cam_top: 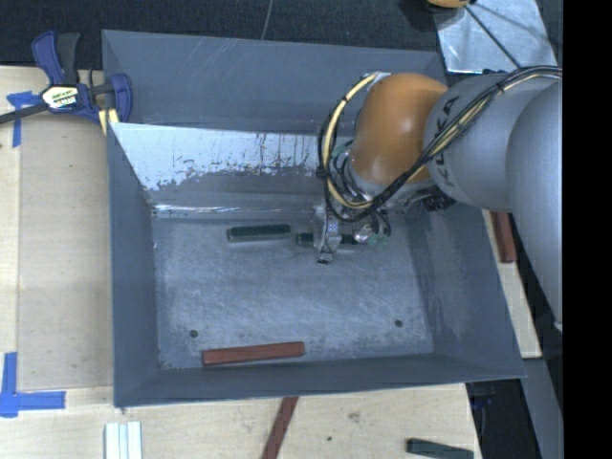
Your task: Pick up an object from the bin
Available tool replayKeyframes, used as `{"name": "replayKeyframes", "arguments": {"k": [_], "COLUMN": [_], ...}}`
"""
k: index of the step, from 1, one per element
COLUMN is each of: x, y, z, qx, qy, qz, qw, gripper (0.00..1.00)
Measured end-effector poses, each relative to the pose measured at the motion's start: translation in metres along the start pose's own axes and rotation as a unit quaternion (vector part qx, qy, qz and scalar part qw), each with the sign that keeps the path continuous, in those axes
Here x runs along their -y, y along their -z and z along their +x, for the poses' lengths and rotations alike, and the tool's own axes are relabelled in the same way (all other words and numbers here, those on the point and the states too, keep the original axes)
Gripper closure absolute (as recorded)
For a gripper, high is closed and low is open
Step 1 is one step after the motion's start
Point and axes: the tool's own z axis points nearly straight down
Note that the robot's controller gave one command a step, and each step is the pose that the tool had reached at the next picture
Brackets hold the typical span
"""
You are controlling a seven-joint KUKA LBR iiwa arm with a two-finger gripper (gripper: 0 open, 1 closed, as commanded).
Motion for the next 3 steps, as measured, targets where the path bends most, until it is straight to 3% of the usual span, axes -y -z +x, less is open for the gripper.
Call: {"name": "replayKeyframes", "arguments": {"k": [1, 2, 3], "x": [-0.025, -0.049, -0.044], "y": [0.001, 0.0, 0.196], "z": [0.045, 0.061, 0.06], "qx": [0.0045, -0.0012, -0.001], "qy": [0.045, 0.103, 0.127], "qz": [0.001, 0.002, 0.0], "qw": [0.999, 0.9946, 0.9919], "gripper": [1.0, 1.0, 1.0]}}
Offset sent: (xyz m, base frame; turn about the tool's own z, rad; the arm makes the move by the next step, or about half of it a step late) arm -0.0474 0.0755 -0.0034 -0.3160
